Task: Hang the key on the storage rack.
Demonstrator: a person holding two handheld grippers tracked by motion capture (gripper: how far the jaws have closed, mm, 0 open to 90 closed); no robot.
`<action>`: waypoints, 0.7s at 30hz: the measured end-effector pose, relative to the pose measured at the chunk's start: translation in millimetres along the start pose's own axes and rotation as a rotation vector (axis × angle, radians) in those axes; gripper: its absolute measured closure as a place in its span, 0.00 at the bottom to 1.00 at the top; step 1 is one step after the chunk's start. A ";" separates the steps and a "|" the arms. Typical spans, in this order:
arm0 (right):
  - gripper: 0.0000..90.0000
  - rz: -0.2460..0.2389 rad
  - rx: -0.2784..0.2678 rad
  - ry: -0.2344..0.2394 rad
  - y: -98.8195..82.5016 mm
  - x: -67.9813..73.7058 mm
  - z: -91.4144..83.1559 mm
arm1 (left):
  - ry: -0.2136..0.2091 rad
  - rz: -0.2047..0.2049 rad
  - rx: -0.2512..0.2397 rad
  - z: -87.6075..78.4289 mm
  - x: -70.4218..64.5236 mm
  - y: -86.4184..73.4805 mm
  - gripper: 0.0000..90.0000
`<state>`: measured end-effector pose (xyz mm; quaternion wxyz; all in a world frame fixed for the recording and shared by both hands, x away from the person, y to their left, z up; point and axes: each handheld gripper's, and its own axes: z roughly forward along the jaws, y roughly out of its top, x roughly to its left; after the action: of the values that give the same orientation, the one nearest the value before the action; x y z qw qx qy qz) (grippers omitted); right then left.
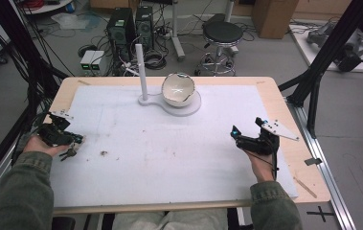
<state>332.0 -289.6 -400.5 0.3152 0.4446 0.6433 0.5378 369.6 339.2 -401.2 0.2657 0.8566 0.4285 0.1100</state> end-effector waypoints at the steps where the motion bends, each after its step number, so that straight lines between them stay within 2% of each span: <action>1: 0.00 0.000 0.000 -0.001 0.0 0.1 0.0 | -0.009 0.002 -0.018 -3.8 -0.3 -0.2 0.96; 3: 0.00 0.002 0.001 -0.001 0.0 0.3 -0.1 | -0.012 0.000 -0.030 -5.7 -0.1 -0.4 0.96; 7: 0.00 0.003 -0.001 0.000 0.1 0.2 -0.3 | -0.035 -0.018 -0.091 -15.5 0.7 -1.0 0.96; 11: 0.00 0.004 -0.001 -0.001 0.0 0.1 0.0 | -0.074 -0.056 -0.194 -28.8 1.2 -0.8 0.96; 12: 0.00 0.001 -0.001 -0.001 0.0 0.1 0.3 | -0.099 -0.074 -0.237 -34.2 2.2 -0.3 0.96; 13: 0.00 0.001 -0.001 -0.001 0.0 0.1 0.3 | -0.099 -0.074 -0.237 -34.2 2.2 -0.3 0.96; 16: 0.00 0.003 -0.001 0.000 0.0 0.1 0.1 | -0.111 -0.088 -0.287 -40.1 2.6 0.7 0.96; 21: 0.00 0.003 0.000 0.000 0.0 0.2 -0.1 | -0.107 -0.085 -0.313 -45.6 1.9 5.2 0.96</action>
<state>331.8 -289.4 -400.5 0.3145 0.4455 0.6426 0.5383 355.4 354.6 -360.3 0.4227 0.7904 0.4273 0.1183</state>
